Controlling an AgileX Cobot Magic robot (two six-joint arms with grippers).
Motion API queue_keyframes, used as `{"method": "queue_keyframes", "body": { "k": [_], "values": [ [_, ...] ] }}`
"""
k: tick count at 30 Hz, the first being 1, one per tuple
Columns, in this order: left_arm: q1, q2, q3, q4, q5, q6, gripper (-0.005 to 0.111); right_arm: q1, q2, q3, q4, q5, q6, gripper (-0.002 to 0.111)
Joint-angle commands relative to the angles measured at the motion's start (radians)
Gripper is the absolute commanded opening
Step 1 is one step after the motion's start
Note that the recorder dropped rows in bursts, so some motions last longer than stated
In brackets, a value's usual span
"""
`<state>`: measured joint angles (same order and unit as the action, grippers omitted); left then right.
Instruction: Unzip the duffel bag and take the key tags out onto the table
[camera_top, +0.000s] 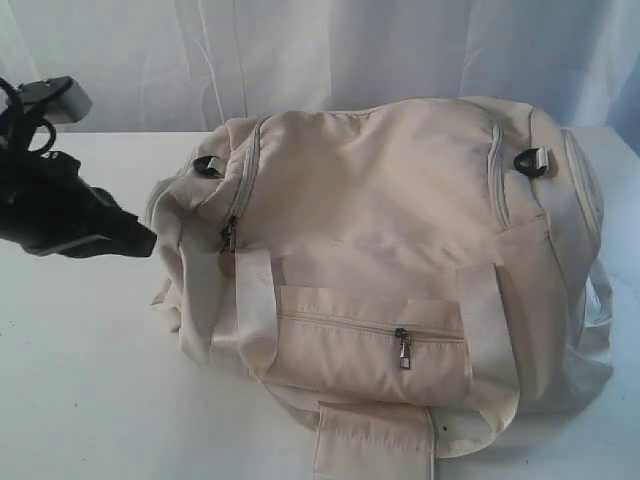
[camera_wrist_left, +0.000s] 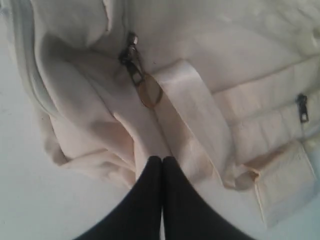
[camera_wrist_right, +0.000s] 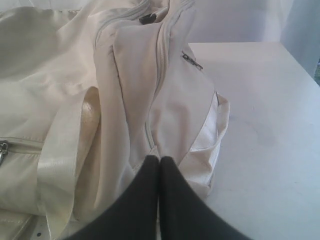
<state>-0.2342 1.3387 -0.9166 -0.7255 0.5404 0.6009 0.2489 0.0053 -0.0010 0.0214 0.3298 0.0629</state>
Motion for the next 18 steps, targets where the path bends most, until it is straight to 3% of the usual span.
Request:
{"method": "queue_keyframes", "body": {
  "k": [1, 6, 9, 13, 18],
  "values": [
    [-0.006, 0.104, -0.014, -0.082, -0.063, 0.029, 0.016, 0.001, -0.005, 0.001, -0.003, 0.029, 0.002, 0.0],
    [-0.01, 0.196, -0.014, -0.154, -0.074, 0.029, 0.057, 0.001, -0.005, 0.001, -0.003, 0.029, 0.002, 0.0],
    [-0.01, 0.233, -0.014, -0.178, -0.101, 0.029, 0.067, 0.001, -0.005, 0.001, -0.003, 0.029, 0.002, 0.0],
    [-0.01, 0.266, -0.014, -0.188, -0.136, 0.029, 0.06, 0.001, -0.005, 0.001, -0.003, 0.029, -0.003, 0.0],
    [-0.01, 0.291, -0.014, -0.188, -0.141, 0.029, 0.025, 0.001, -0.005, 0.001, -0.003, 0.025, -0.035, 0.0]
  ]
}}
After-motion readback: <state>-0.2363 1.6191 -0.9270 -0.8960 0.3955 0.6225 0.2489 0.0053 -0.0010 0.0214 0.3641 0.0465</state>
